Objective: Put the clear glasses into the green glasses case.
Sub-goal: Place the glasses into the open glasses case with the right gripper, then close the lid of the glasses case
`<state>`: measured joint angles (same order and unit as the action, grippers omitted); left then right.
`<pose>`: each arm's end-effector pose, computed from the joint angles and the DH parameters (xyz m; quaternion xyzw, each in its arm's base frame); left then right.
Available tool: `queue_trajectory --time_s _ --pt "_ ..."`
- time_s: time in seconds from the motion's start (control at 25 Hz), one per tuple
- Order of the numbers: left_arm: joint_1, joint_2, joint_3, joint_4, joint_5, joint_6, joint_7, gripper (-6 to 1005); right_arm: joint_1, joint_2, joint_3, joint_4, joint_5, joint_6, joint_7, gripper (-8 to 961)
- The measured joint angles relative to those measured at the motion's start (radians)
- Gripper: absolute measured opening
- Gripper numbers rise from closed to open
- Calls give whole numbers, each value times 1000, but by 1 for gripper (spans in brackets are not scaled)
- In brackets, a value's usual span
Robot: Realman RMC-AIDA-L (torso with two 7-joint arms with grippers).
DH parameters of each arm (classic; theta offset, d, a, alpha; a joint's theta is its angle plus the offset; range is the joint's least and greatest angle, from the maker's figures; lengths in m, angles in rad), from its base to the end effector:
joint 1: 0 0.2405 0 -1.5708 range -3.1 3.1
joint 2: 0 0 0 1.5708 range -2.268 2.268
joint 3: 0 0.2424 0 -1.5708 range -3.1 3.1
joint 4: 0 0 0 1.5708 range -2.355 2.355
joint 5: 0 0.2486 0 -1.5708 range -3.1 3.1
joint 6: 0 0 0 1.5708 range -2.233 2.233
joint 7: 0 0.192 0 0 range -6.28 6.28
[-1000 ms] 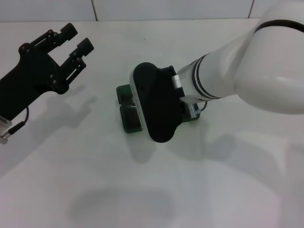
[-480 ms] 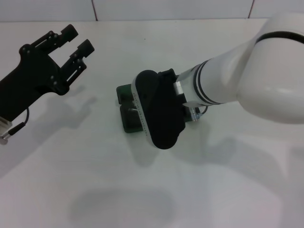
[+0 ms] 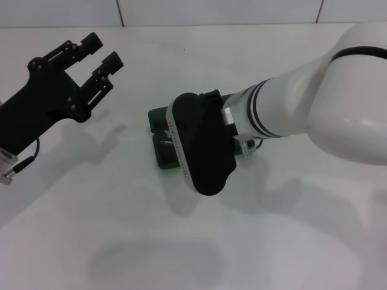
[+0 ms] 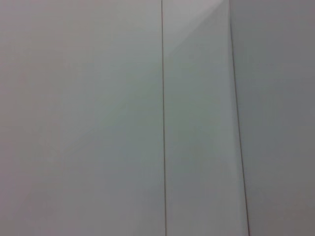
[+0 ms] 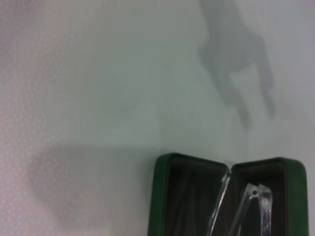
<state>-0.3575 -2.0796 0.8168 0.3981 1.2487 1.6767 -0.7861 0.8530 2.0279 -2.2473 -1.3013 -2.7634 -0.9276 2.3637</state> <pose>-0.2560 0.3402 0.0022 -0.8154 -0.0867 -0.4674 0.3304 0.0549 0.3795 -0.1853 -0.9039 -0.2942 -0.2318 0.2067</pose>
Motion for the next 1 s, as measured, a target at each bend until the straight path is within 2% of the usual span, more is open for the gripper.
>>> queue_trajectory --time_s 0.28,0.52,0.72,1.0 --pt "0 1 5 2 0 2 -2 447 -3 0 0 -10 0 -23 9 169" --pt "1 2 5 4 0 3 -5 447 -18 0 14 -36 6 -28 12 278" --pt "3 3 5 5 1 5 -6 447 -62 0 66 -104 32 -60 1 368" --pt "3 3 5 6 1 6 -7 446 -163 -2 176 -186 219 -132 -148 379"
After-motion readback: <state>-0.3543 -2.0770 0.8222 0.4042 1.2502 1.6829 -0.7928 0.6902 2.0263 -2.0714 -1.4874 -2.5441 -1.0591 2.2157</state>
